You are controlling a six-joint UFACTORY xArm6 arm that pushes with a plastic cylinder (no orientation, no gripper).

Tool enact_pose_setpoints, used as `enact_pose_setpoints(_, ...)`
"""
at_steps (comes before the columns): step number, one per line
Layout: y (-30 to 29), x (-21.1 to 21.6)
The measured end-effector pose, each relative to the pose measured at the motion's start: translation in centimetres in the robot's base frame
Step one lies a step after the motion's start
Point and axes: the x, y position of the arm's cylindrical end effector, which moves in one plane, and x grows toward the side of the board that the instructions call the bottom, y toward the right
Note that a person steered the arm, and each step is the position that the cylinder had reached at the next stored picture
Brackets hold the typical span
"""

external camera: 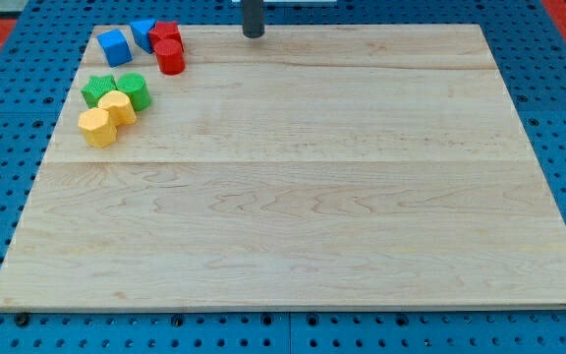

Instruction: Separate the red blocks from the triangle

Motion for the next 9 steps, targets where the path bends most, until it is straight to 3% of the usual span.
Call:
enact_pose_setpoints(5,-13.6,0.0)
enact_pose_setpoints(9,-13.4,3.5)
